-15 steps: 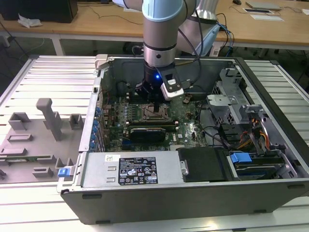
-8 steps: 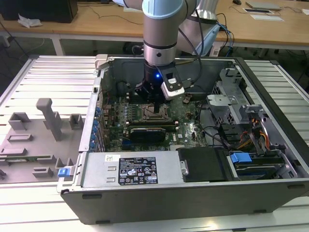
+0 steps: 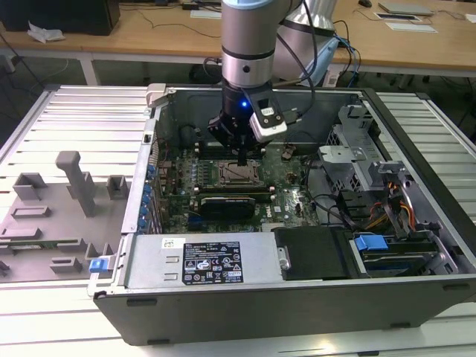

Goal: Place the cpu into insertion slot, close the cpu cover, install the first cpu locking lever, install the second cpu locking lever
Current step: 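Install the first cpu locking lever, then install the second cpu locking lever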

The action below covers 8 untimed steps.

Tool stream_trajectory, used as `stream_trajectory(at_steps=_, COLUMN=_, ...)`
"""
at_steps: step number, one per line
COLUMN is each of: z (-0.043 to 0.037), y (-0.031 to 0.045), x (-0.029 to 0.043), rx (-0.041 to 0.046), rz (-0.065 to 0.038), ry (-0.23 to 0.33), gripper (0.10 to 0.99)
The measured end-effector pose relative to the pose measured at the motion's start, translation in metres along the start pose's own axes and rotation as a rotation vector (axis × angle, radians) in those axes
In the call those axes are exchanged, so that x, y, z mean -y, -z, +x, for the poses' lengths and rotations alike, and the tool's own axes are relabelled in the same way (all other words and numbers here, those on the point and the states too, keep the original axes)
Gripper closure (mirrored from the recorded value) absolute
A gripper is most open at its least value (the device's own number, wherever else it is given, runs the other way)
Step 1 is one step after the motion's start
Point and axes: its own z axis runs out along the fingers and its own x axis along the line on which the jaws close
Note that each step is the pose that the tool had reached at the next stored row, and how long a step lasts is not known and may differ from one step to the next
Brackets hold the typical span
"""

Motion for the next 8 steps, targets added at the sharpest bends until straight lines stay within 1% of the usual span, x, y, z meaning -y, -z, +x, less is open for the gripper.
stream_trajectory(at_steps=8, z=0.0, y=0.0004, x=0.0, rx=0.0, rz=0.0, ry=0.0, gripper=0.98)
